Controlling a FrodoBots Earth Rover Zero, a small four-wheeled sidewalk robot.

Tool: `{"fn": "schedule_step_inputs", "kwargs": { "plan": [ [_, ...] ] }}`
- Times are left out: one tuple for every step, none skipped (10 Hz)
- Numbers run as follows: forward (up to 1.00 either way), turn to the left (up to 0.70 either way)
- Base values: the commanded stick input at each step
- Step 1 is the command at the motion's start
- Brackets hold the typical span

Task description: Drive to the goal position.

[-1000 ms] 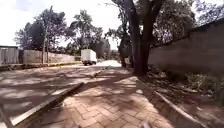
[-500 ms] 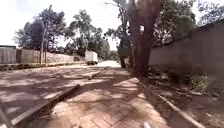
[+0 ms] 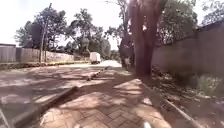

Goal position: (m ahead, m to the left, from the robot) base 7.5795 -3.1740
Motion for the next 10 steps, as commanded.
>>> {"fn": "schedule_step_inputs", "kwargs": {
  "plan": [
    [0.5,0.0],
    [0.5,0.0],
    [0.5,-0.5],
    [0.5,-0.5],
    [0.5,-0.5],
    [0.5,-0.5],
    [0.5,-0.5],
    [0.5,-0.5],
    [0.5,-0.5],
    [0.5,-0.5]
  ]
}}
